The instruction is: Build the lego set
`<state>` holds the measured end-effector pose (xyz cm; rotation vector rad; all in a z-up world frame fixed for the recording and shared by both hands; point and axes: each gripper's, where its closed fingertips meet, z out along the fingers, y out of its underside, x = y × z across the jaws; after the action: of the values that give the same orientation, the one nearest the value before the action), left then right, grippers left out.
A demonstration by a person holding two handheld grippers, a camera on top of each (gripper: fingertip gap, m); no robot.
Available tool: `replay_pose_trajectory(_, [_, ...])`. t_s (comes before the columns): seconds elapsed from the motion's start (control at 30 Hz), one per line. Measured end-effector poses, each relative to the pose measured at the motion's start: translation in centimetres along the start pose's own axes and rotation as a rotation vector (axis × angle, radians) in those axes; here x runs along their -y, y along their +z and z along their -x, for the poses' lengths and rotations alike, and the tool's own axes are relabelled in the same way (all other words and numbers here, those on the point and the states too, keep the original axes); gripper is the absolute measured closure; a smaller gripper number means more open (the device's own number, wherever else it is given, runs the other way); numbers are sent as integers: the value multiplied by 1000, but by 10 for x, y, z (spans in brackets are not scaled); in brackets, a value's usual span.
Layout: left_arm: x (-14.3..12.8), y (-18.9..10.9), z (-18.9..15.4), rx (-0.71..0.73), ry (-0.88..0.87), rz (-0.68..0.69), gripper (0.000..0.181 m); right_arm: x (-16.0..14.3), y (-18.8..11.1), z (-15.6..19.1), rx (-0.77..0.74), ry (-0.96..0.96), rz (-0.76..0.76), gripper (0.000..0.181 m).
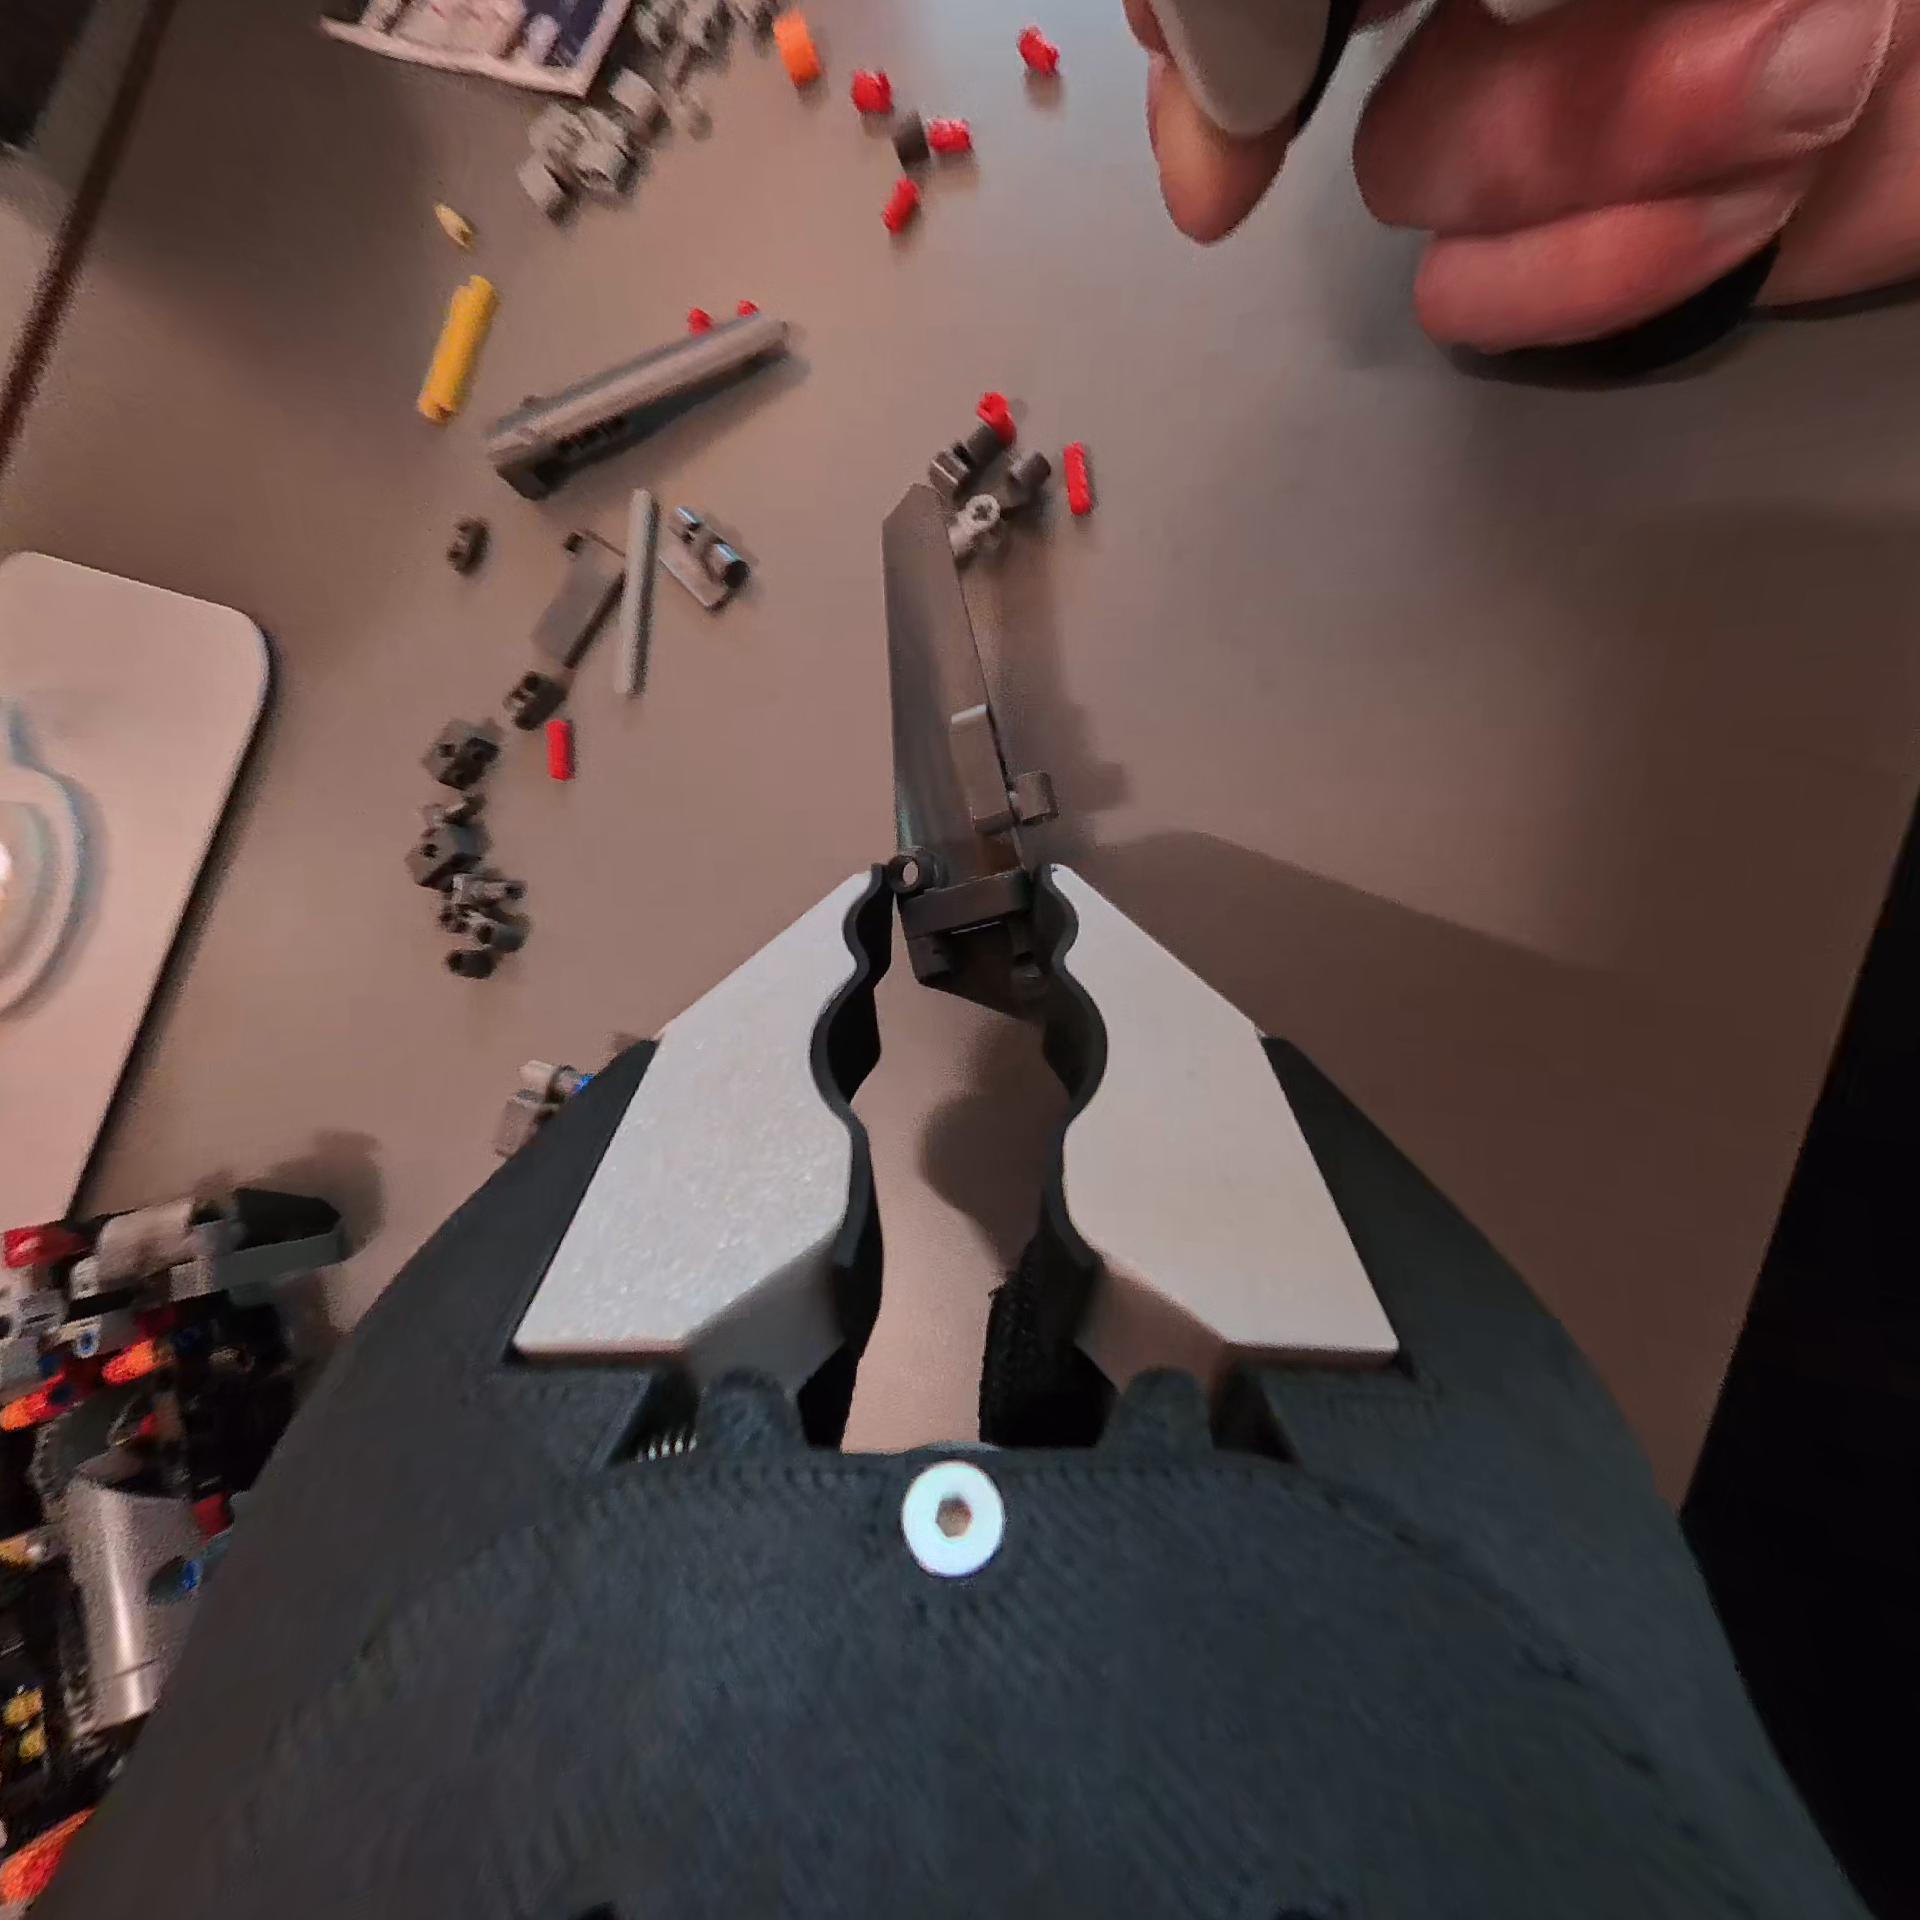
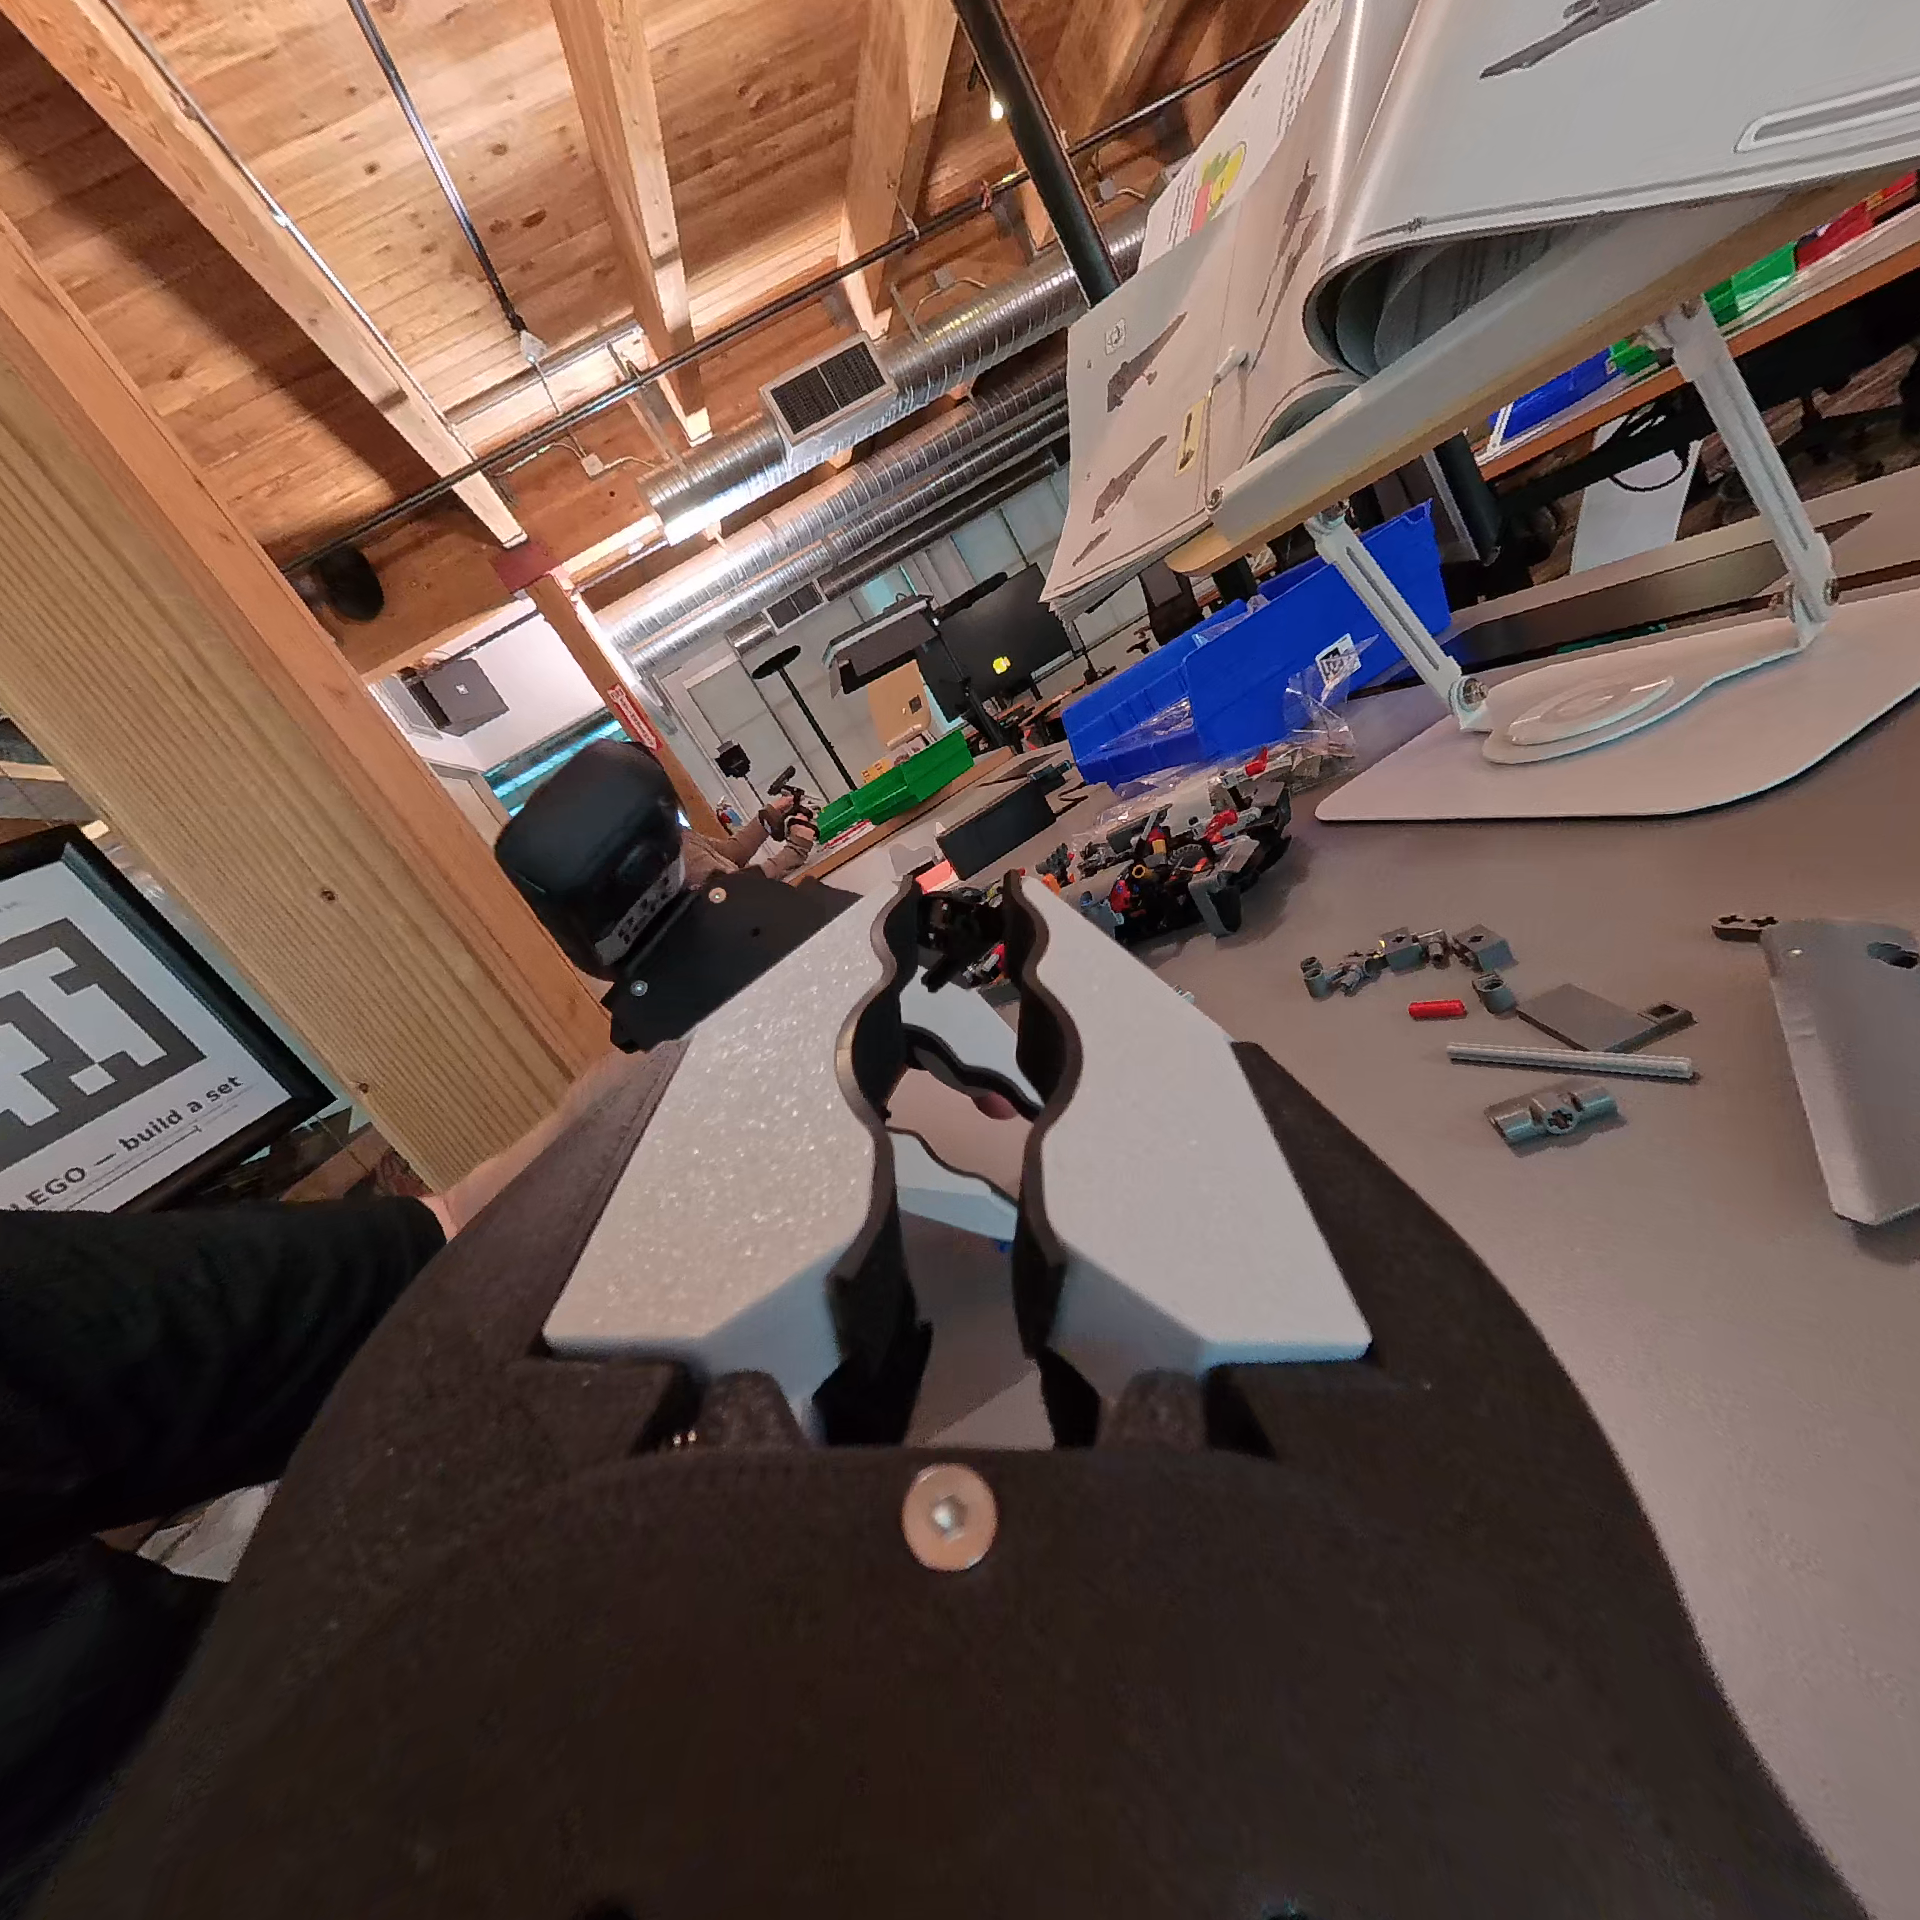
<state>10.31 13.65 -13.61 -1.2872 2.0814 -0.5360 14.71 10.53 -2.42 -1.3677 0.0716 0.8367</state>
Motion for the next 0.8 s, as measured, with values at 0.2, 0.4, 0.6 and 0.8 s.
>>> replay_pose_trajectory(0.2, [29,-19,13,115,37,-189,157,-1,6,4,4,-56,23,169])
replay_pose_trajectory(0.4, [48,-29,15,192,88,-291,157,-6,10,5,-10,-83,64,169])
replay_pose_trajectory(0.6, [57,-37,21,234,69,-352,158,-8,9,5,-24,-99,72,169])
replay_pose_trajectory(0.8, [68,-43,18,201,-2,-427,157,0,8,9,-69,-210,35,168])
